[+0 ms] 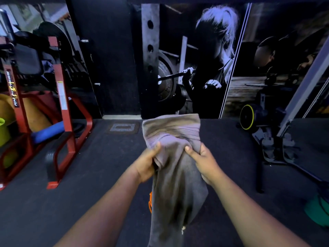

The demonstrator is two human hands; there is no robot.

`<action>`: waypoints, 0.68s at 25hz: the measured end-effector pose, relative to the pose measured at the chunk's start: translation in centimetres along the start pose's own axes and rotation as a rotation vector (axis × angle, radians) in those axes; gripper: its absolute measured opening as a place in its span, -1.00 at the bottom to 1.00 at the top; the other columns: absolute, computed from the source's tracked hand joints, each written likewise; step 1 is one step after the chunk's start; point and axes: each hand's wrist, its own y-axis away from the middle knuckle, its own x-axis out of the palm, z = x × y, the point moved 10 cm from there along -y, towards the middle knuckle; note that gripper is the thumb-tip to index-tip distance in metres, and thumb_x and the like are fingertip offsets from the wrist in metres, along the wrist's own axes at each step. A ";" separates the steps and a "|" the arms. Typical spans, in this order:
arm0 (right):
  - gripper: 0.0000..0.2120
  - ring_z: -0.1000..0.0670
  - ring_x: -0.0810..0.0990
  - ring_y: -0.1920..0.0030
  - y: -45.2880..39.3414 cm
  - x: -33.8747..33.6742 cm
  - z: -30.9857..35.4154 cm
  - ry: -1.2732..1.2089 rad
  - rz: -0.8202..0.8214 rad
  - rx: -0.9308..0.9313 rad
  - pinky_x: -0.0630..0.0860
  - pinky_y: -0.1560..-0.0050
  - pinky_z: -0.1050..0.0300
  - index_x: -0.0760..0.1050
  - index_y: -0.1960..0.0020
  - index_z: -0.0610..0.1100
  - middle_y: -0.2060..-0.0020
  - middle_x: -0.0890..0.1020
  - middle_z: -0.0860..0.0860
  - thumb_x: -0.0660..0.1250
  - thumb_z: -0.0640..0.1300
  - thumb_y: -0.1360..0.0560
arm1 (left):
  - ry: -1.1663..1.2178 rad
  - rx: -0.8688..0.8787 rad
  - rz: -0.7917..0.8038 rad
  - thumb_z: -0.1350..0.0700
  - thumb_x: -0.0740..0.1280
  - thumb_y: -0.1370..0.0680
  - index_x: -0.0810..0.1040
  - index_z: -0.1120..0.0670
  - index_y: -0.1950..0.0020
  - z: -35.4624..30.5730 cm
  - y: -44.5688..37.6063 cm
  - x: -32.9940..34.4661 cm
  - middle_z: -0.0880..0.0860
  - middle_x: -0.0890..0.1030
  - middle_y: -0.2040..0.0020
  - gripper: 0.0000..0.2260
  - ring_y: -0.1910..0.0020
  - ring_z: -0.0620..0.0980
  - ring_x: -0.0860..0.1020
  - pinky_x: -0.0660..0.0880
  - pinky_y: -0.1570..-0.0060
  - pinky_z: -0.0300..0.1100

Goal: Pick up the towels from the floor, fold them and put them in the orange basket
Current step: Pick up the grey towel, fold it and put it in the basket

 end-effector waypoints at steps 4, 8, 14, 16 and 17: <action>-0.82 -0.16 0.66 -0.14 -2.0 0.6 2.6 0.079 -0.054 -0.019 0.58 -0.15 -0.09 0.55 -0.13 -0.16 -0.04 0.70 -0.12 0.38 -0.08 -0.60 | -0.180 -0.131 0.159 0.15 0.54 -0.49 0.45 0.18 -0.45 4.6 1.9 1.9 0.17 0.65 -0.26 -0.43 -0.20 0.07 0.64 0.59 -0.11 -0.11; -0.67 -0.05 0.63 -0.23 -1.0 0.0 1.3 -0.278 0.059 0.138 0.56 -0.23 -0.02 0.51 -0.32 -0.07 -0.19 0.68 -0.06 0.37 -0.02 -0.58 | -0.186 -0.059 0.009 0.35 0.38 -0.56 0.44 0.18 -0.44 2.4 0.7 1.4 0.21 0.65 -0.24 -0.55 -0.14 0.09 0.65 0.63 -0.11 -0.08; -0.60 -0.03 0.65 0.13 4.5 -0.2 -6.6 0.151 0.283 0.391 0.58 0.15 0.19 0.66 0.11 -0.11 0.17 0.72 -0.06 0.59 0.18 -0.28 | 0.001 0.018 -0.062 0.18 0.43 -0.53 0.52 0.17 -0.30 -0.2 -0.7 1.1 0.19 0.67 -0.13 -0.65 -0.10 0.08 0.67 0.63 -0.11 -0.04; -0.67 -0.01 0.62 0.16 3.2 -0.5 -4.5 -0.029 0.159 0.293 0.55 0.15 0.15 0.62 0.10 -0.10 0.18 0.69 -0.08 0.55 0.14 -0.37 | -0.081 -0.064 -0.023 0.06 0.50 -0.51 0.53 0.12 -0.34 1.3 -0.2 0.3 0.14 0.67 -0.20 -0.57 -0.22 0.08 0.64 0.57 -0.25 0.04; -0.76 -0.03 0.64 0.12 2.4 -0.6 -3.2 -0.081 0.102 0.251 0.57 0.12 0.14 0.61 0.05 -0.13 0.16 0.71 -0.10 0.46 0.05 -0.49 | -0.186 -0.147 0.015 0.00 0.52 -0.47 0.52 0.12 -0.37 2.9 0.4 -0.1 0.13 0.66 -0.24 -0.49 -0.27 0.10 0.61 0.53 -0.30 0.09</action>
